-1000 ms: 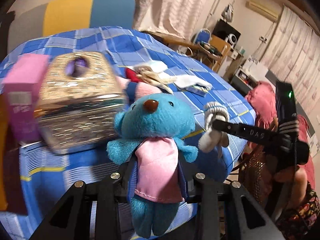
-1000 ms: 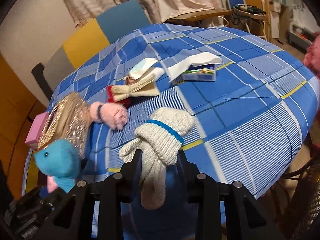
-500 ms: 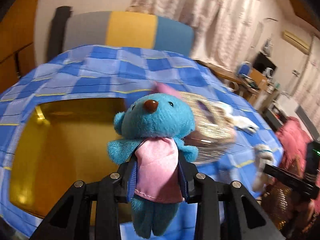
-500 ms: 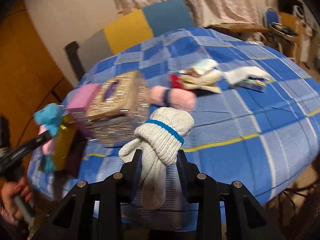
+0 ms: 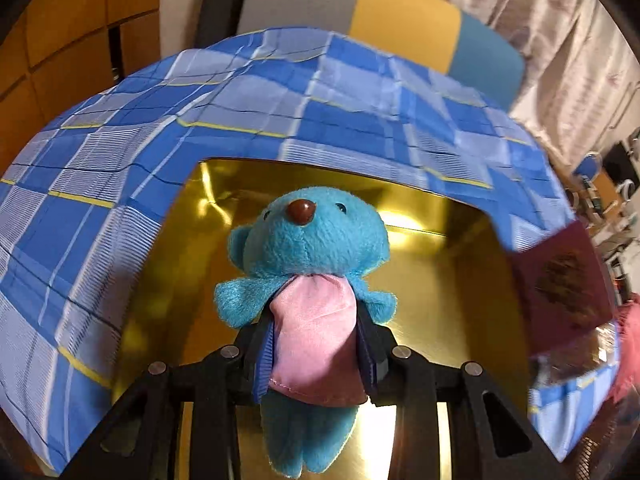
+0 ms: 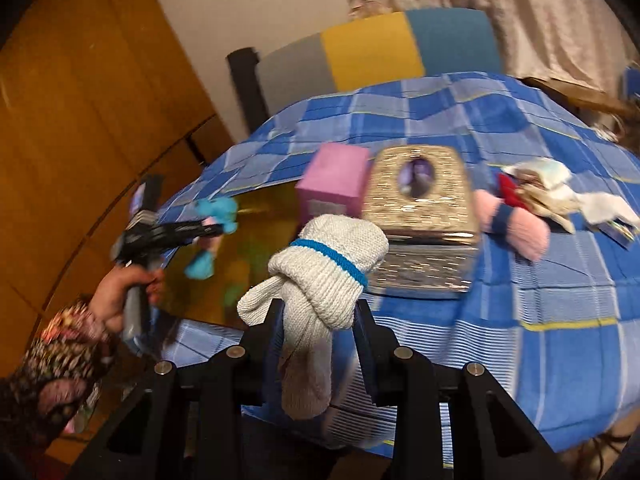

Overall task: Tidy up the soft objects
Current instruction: 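Carry the teddy bear into the gold tray with the left gripper while the right gripper carries the glove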

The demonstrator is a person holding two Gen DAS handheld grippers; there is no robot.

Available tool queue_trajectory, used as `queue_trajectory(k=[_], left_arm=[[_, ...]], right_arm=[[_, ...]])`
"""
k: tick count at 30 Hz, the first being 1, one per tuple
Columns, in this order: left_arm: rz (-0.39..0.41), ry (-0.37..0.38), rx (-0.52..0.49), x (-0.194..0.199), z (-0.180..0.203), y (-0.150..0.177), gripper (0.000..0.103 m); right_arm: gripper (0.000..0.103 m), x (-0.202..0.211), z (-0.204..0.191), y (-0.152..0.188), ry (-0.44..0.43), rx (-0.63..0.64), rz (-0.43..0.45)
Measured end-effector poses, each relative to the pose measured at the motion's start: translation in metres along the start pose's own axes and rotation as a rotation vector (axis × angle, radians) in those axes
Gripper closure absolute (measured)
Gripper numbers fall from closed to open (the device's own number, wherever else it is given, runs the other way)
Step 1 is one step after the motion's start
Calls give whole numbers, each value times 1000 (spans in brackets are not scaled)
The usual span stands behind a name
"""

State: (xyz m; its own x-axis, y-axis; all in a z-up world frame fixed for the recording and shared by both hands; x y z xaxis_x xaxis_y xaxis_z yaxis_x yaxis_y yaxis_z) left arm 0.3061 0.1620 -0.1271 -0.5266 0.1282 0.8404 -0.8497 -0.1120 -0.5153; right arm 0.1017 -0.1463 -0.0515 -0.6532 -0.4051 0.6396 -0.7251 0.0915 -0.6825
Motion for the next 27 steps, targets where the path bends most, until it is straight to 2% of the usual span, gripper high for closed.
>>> queue_trajectory(k=[2,4,8,17,21,27], left_arm=[[-10,-9,4,-10,-8,-8,66],[-19,-41,0,-21,-14,-16,62],[-6,-116,-29,-25,-21,-26,59],[130,-135,5,19,-39,-31,56],[202,-85,71,55,-43,-12,55],[206,-39,153,77,-36,37,54]], right_arm=[[68,-9,-13,-1,-17,19,-14],[68,-18,-24,-1,-27,38,-31],[68,-35,-40,-4,-43,65,-57],[68,-72,-66,-8,-71,117,-111],[68,-95,-84,-15,-94,153,-135],[68,-139,-114,-35,-106,214,-159]])
Point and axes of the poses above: each gripper's, at about its wrist camera, not at the fingertips, and x roughly against the way its jaws point, z to its right, y to its underside, the point moved 6 cm from there along -x, roughly the way its jaws point
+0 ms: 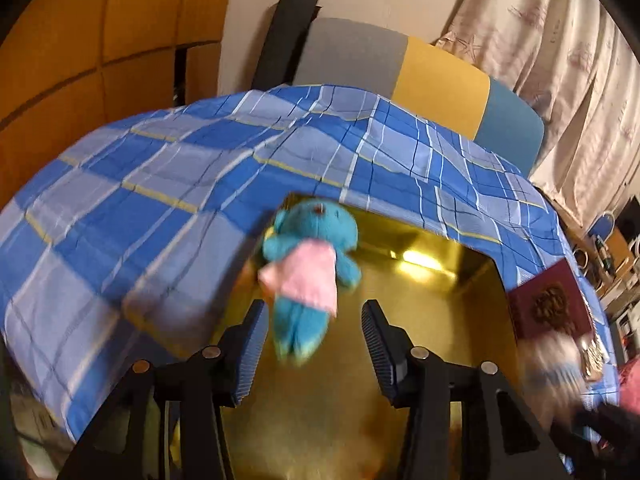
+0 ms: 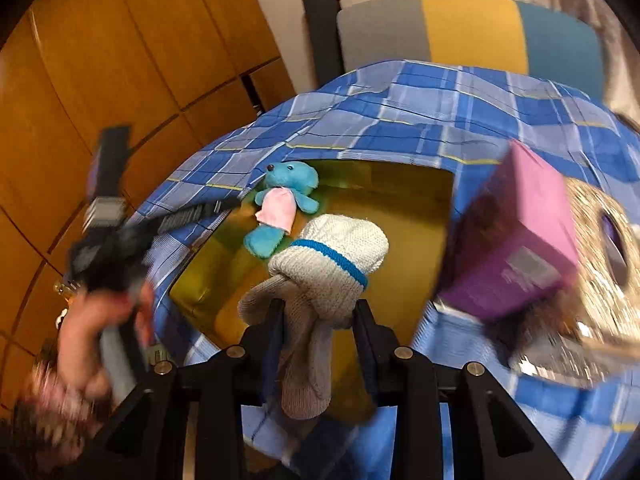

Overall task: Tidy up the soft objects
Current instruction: 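Carry the teddy bear into the gold tray with the left gripper while the right gripper carries the glove, then release the teddy bear and glove into the gold tray with both grippers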

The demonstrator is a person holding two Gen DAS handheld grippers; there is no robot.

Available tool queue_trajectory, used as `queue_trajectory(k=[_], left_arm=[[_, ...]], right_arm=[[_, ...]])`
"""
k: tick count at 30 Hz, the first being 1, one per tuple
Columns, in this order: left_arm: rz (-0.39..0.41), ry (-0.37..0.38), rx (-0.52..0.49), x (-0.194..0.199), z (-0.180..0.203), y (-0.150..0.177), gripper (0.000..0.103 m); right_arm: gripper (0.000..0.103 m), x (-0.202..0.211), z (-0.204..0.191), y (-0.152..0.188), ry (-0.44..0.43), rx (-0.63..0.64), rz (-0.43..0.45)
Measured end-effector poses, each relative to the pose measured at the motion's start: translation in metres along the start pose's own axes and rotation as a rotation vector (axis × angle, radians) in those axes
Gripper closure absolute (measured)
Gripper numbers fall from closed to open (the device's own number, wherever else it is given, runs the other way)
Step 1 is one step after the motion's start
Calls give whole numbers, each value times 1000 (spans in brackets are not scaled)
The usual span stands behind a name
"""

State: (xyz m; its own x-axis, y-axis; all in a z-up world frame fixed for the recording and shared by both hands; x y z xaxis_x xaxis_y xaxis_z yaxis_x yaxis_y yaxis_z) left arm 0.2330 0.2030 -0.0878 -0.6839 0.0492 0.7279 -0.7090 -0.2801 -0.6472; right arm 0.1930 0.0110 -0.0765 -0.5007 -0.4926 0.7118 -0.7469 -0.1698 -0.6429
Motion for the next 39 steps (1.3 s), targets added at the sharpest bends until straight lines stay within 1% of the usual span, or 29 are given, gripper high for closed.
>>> queue_trajectory(k=[4,8,13,16,21,22,24,26,28,29,33,39], left_arm=[[-16,5,55,9,-3,29,54],[-24,2,110,13,-12,44,54],[8,-9,163,25,-25,52,54],[9,6,178,27,-29,56,54],[-3,17,200,28,-33,62,53],[-6,17,201,28,-34,64,53],[-18,23,201,25,-33,67,53],[-23,28,199,24,-30,69,53],[-30,40,190,23,-26,70,53],[-31,45,187,23,-24,71,53],[-41,75,158,24,-10,75,53],[-46,100,116,28,10,80,53]], right_arm=[[68,-40,-8,-25,26,46,-28],[68,-79,-9,-46,60,80,-70],[67,-122,-9,-67,103,108,-120],[66,-145,-4,-75,143,111,-136],[65,-168,-2,-88,169,113,-135],[63,-171,-2,-92,165,105,-127],[52,-172,0,-96,173,95,-111],[50,-164,3,-101,186,70,-86],[46,-149,2,-102,153,50,-53],[43,-141,1,-103,151,49,-36],[40,-99,-5,-98,165,80,35],[39,-49,-15,-71,151,115,76]])
Point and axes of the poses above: each gripper's, at about its wrist camera, not at the fingertips, and x roughly against the way its jaws point, z to its right, y to its underside, the point moved 6 cm from there along -x, roughly the way its jaws point
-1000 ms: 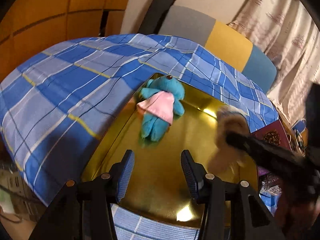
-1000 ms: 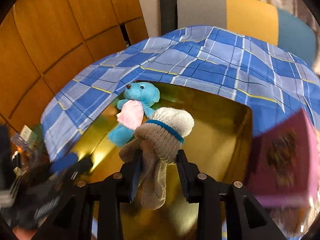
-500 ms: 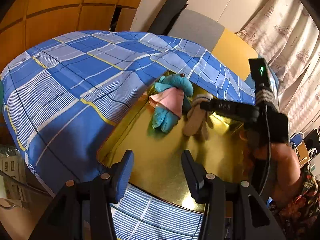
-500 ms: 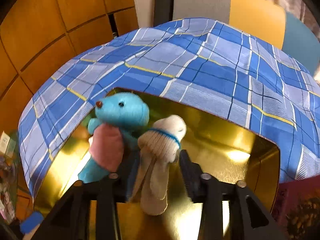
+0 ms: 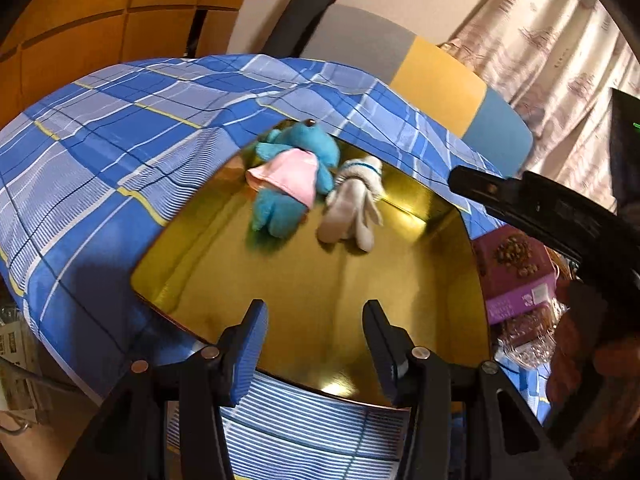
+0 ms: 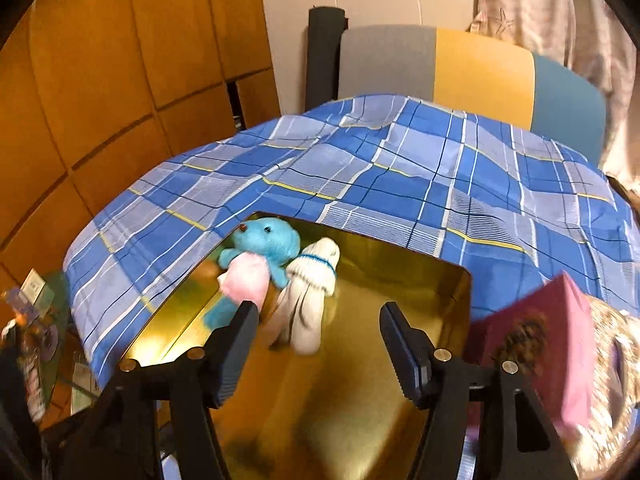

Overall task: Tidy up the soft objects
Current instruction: 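Release the teddy bear and glove into the gold tray with both grippers, then move the right gripper to the white towel and grasp it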

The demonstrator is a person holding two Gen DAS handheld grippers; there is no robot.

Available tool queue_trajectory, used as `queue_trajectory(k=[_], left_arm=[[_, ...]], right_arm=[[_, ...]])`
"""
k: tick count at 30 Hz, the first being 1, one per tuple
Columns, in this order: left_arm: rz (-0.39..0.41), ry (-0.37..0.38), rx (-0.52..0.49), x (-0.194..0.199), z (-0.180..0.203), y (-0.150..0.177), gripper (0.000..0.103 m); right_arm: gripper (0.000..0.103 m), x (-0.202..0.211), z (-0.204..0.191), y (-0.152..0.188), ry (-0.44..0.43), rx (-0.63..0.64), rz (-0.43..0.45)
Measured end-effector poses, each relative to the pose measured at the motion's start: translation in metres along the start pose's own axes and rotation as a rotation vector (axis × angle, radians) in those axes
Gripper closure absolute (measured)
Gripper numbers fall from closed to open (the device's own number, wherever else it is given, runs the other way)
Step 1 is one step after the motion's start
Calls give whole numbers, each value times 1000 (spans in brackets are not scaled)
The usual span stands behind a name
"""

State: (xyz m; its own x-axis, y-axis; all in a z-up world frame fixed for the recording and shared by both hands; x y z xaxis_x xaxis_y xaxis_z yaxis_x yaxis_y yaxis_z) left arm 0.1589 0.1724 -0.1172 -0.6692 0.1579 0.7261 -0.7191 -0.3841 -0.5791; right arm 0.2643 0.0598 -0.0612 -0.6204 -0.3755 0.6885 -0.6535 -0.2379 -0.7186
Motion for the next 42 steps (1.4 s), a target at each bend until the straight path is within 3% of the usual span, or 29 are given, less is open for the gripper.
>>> queue_trajectory(k=[8,17,21,25,34,39,42], left_arm=[[-33,73,-115,6,41,21,53],[-68,235,-281,15,106,57,53],[-119,272,-344,13,137,85,44],[-177,309,-387,10,163,113,44],[-298,342,-486,-1,214,163,44],[-323,333,-535,-4,238,177,44],[-339,335,-552,-8,251,182,44]], right_arm=[[37,68,6,40,-41,-7,57],[36,140,69,92,49,-63,118],[34,163,112,119,107,-148,113],[32,175,161,150,183,-238,83],[32,175,276,233,291,-479,-78],[28,187,349,255,409,-553,-92],[21,198,396,252,489,-580,-70]])
Point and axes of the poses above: each gripper's, at about its wrist camera, not at the fingertips, and x roughly against the way its jaws point, z to its right, y to its underside, the point moved 6 cm from there along -x, roughly the way its jaws point
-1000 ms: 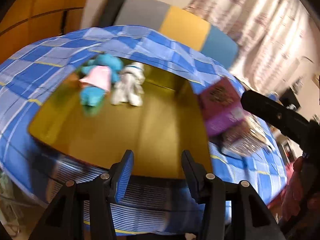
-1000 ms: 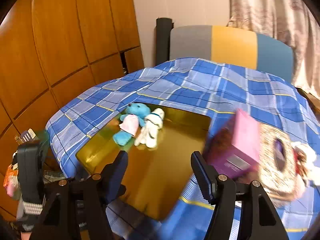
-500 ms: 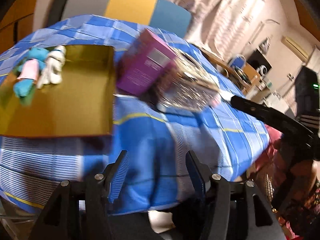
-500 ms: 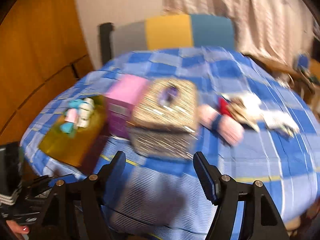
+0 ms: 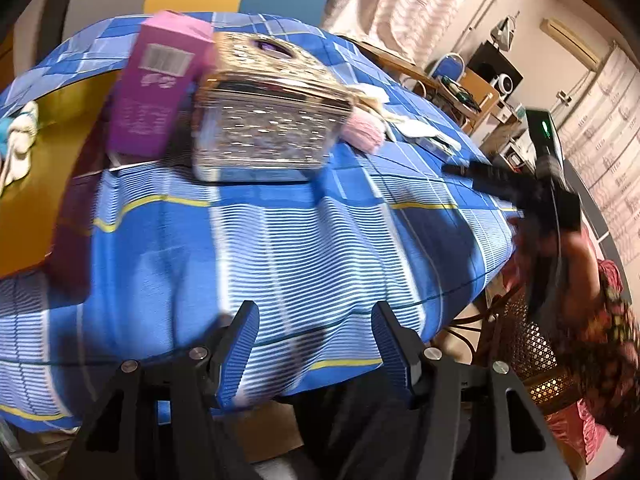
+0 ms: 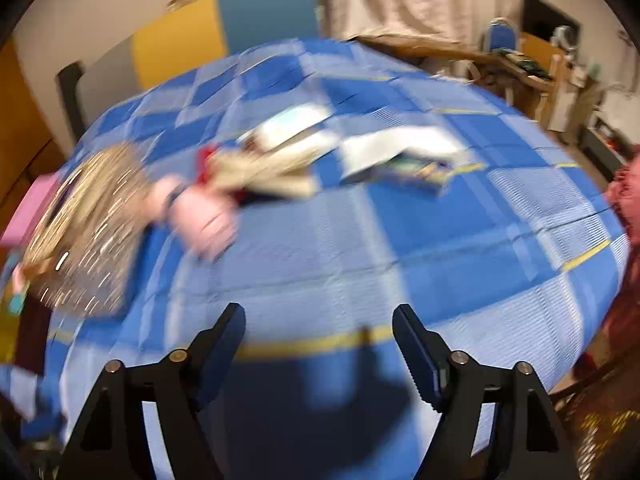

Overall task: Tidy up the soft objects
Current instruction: 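Move the right gripper to the white towel and grasp it, then grasp the beige cloth strip with the left gripper while the right gripper holds the towel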

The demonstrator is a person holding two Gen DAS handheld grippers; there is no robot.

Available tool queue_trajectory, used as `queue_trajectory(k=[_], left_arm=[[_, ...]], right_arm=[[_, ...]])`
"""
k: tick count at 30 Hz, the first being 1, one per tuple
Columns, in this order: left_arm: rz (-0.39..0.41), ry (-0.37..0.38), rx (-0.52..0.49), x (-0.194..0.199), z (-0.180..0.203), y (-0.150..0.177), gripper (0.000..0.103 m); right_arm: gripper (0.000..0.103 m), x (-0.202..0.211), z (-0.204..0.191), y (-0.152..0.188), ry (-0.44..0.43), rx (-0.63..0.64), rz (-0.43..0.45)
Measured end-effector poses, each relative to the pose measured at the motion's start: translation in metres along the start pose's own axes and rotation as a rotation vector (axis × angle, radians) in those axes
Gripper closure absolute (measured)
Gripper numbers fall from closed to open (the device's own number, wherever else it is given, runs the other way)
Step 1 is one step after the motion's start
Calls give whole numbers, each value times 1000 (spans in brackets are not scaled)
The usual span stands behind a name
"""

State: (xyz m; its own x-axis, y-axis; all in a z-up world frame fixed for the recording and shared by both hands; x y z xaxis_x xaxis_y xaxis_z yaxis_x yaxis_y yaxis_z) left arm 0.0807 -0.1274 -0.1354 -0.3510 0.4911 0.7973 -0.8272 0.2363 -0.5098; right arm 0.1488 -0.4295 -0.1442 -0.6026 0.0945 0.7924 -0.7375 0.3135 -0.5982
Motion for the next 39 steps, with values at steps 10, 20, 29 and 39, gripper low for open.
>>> queue_trajectory(k=[10,20,29,39], left_arm=[[-57,-23,-51,-23,28,-13,44],[-86,-43,-65,-40,37,-29,44],[-81,-32,-109,-60,68,-52,44],[-71,-32,-126,-95,111,-116,44]], right_arm=[[7,-50,55,-123,157,-6,75],[26,-116,58,-124,172,42,-93],[93,-84,53,-104,67,130,-72],[94,-46,94,-73,-130,-91,-31]])
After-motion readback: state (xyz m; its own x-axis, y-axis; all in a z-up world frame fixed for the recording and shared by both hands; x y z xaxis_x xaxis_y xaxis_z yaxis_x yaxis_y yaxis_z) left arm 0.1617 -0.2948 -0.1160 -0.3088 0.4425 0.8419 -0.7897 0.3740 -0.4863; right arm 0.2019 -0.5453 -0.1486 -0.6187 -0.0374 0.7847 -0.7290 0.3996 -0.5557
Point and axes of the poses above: each gripper's, at about its wrist camera, not at the fingertips, and x roughly against the way its jaws point, z to its right, y to its underside, the point moved 6 cm from there along -x, roughly the way its jaws point
